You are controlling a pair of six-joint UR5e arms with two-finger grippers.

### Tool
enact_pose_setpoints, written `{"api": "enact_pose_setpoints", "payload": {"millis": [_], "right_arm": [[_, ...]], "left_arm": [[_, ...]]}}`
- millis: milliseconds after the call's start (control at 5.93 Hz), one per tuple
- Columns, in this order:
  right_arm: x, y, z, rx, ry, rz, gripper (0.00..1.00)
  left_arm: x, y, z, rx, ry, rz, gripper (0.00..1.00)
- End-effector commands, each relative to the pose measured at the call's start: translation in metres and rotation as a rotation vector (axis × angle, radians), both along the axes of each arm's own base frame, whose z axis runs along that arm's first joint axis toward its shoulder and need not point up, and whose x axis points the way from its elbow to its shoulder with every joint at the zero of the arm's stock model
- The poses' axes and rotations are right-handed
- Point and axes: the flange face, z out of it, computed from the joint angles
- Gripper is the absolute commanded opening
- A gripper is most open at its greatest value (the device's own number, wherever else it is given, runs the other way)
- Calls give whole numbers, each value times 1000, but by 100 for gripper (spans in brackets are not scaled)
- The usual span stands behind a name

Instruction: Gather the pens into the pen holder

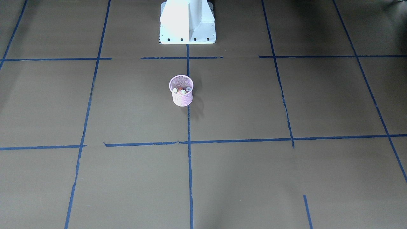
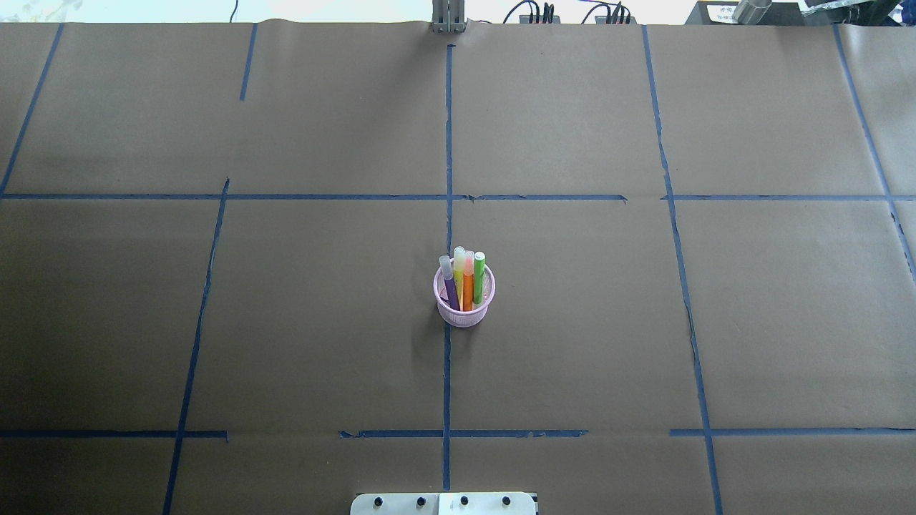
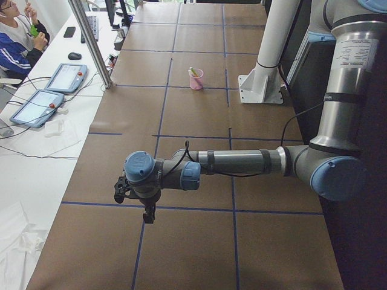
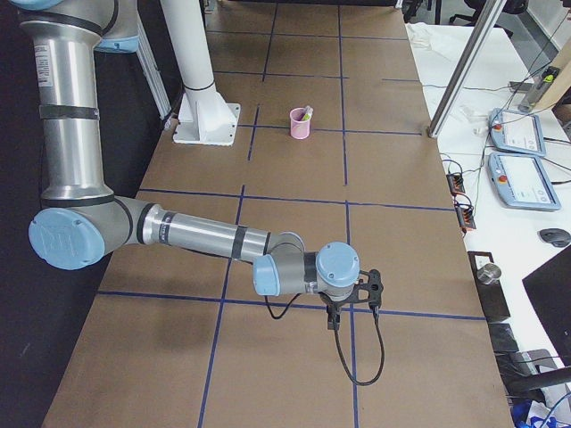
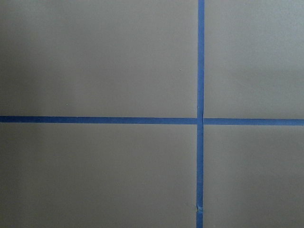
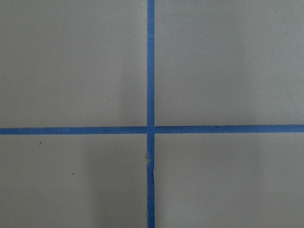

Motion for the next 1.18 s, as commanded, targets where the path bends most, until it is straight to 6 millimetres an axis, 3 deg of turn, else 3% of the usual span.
{"api": "enact_pose_setpoints", "payload": {"millis": [0,169,506,1011], "right_arm": [[15,19,-34,-97,-24,33,100],[16,30,-42,-80,-12,35,100],[19,29,-44,-69,42,34,100],[19,32,-35,-88,77,28,100]], "left_arm": [[0,2,2,-3,0,0,100],[0,1,1,-2,0,0,100],[1,2,3,-8,-2,1,100],[-1,10,1,-14,2,-3,100]]}}
